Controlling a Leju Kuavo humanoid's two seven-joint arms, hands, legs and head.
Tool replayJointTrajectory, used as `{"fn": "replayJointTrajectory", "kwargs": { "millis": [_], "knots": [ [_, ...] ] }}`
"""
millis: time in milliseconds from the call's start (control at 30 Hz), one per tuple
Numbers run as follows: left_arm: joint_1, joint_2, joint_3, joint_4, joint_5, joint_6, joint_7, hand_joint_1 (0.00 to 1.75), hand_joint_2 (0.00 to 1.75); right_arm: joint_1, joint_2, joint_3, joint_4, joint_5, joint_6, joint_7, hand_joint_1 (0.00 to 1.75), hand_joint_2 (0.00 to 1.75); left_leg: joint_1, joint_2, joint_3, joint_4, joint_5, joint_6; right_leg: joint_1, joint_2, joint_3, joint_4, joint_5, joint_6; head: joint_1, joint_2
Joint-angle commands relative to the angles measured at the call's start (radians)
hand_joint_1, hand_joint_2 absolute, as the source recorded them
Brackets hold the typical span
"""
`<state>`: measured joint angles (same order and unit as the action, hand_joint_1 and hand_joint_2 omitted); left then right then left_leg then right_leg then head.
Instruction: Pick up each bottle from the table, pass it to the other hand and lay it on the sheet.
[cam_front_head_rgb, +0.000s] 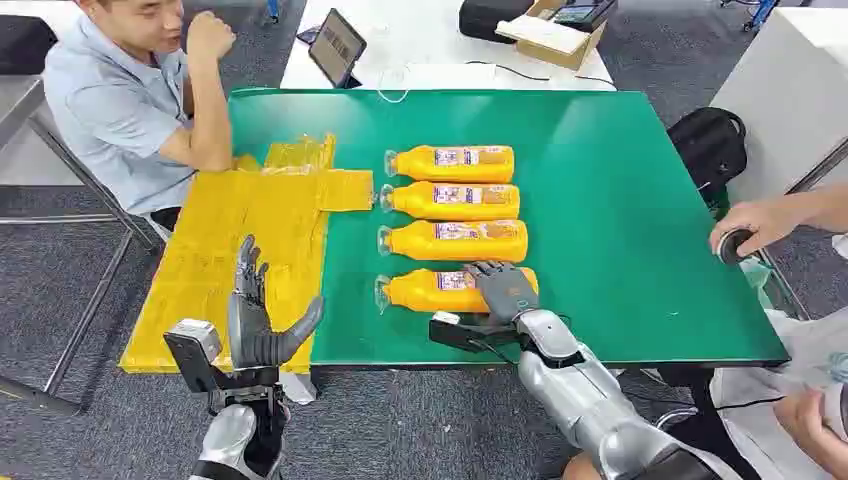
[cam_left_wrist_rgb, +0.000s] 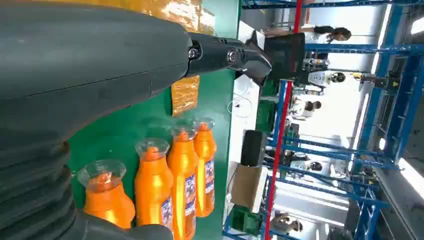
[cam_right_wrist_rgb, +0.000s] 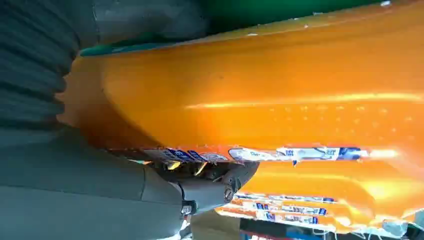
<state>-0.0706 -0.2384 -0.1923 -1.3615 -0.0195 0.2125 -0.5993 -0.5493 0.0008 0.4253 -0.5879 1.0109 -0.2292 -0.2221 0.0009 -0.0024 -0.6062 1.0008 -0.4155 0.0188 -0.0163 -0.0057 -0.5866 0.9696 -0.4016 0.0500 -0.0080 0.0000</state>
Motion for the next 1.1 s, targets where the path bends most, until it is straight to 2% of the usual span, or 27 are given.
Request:
{"fn": "replayJointTrajectory", "kwargs": {
  "millis": [33,167,233,300,433,467,533,633,667,733,800,933,1000,1100],
  "knots": [
    [-0.033,0.031,-0.017,0.051,0.006,-0.013,0.003,0.0,1.75,0.059,-0.01,0.016,0.083,-0.1,0.055,-0.074,1.75,1.75,0.001,-0.004,0.004,-0.002,0.0,-0.001,0.001,-0.004,0.005,-0.003,-0.001,-0.002,0.0,0.0],
    [-0.03,0.024,-0.002,0.051,0.051,-0.03,0.0,0.0,1.75,0.098,0.016,-0.063,0.015,-0.269,0.069,-0.19,1.75,1.75,0.001,-0.002,0.006,-0.001,-0.001,-0.002,0.001,-0.001,0.006,-0.002,-0.001,-0.001,0.0,0.0],
    [-0.025,0.012,0.016,0.051,0.088,-0.02,0.005,0.0,1.75,0.137,0.054,-0.136,-0.083,-0.394,0.003,-0.257,1.75,1.75,0.001,-0.001,0.008,-0.002,-0.001,-0.002,0.001,-0.001,0.007,-0.002,-0.001,-0.002,0.0,0.0],
    [-0.023,0.008,0.02,0.06,0.112,0.001,0.013,0.0,1.75,0.167,0.062,-0.146,-0.191,-0.442,-0.034,-0.245,1.75,1.75,0.002,0.003,0.009,-0.002,-0.002,-0.004,0.002,0.003,0.008,-0.003,0.0,-0.003,0.0,0.0],
    [-0.024,0.009,0.019,0.063,0.115,0.002,0.012,0.0,1.75,0.17,0.056,-0.14,-0.209,-0.445,-0.027,-0.232,1.75,1.75,0.001,0.004,0.008,-0.001,-0.003,-0.003,0.002,0.004,0.007,-0.001,0.0,-0.002,0.0,0.0],
    [-0.025,0.001,0.032,0.072,0.131,0.027,0.014,0.0,1.75,0.177,0.077,-0.192,-0.233,-0.507,-0.102,-0.286,1.75,1.75,0.001,0.003,0.007,-0.001,-0.003,-0.003,0.002,0.003,0.006,-0.001,0.0,-0.002,0.0,0.0],
    [-0.02,-0.006,0.041,0.085,0.151,0.055,0.01,0.0,1.75,0.198,0.107,-0.25,-0.322,-0.587,-0.173,-0.336,1.75,1.75,0.001,0.003,0.006,-0.001,-0.003,-0.003,0.002,0.003,0.005,-0.001,0.0,-0.002,0.0,0.0],
    [-0.009,0.005,0.011,0.103,0.161,0.047,0.008,0.0,1.75,0.239,0.13,-0.286,-0.472,-0.637,-0.326,-0.404,1.75,1.75,0.001,0.005,0.003,-0.001,-0.003,-0.003,0.002,0.005,0.003,0.001,-0.001,-0.002,0.0,0.0],
    [-0.006,0.011,-0.001,0.106,0.16,0.035,0.007,0.0,1.75,0.244,0.13,-0.285,-0.495,-0.641,-0.343,-0.413,1.75,1.75,0.0,0.004,0.0,-0.001,-0.002,-0.002,0.001,0.004,0.0,0.001,0.0,-0.002,0.0,0.0],
    [-0.002,0.011,-0.007,0.112,0.161,0.031,0.005,0.0,1.75,0.249,0.126,-0.279,-0.514,-0.643,-0.343,-0.408,1.75,1.75,0.0,0.003,-0.003,0.0,-0.002,-0.002,0.001,0.004,-0.002,0.001,-0.001,-0.002,0.0,0.0],
    [0.004,0.034,-0.044,0.113,0.151,-0.02,0.013,0.0,1.75,0.257,0.133,-0.285,-0.541,-0.671,-0.377,-0.448,1.75,1.75,0.001,0.003,-0.003,0.0,-0.003,-0.002,0.001,0.004,-0.002,0.0,-0.002,-0.002,0.0,0.0],
    [0.037,0.075,-0.155,0.129,0.06,-0.129,0.023,0.0,1.75,0.249,0.121,-0.214,-0.55,-0.682,-0.302,-0.437,1.68,1.75,0.0,0.003,-0.004,-0.001,-0.003,-0.002,0.001,0.004,-0.003,0.001,-0.002,-0.002,0.0,0.0],
    [0.037,0.066,-0.183,0.147,0.025,-0.138,0.02,0.0,1.75,0.222,0.13,-0.162,-0.51,-0.667,-0.255,-0.428,1.73,1.75,0.0,0.003,-0.006,-0.001,-0.003,-0.002,0.0,0.005,-0.005,0.0,-0.001,-0.001,0.0,0.0],
    [-0.009,0.042,-0.2,0.214,0.029,-0.17,0.044,0.0,1.75,0.176,0.181,-0.097,-0.445,-0.656,-0.257,-0.457,1.75,1.75,0.0,0.005,-0.006,-0.001,-0.003,-0.002,0.001,0.007,-0.005,0.001,-0.001,-0.002,0.0,0.0]
  ]
}}
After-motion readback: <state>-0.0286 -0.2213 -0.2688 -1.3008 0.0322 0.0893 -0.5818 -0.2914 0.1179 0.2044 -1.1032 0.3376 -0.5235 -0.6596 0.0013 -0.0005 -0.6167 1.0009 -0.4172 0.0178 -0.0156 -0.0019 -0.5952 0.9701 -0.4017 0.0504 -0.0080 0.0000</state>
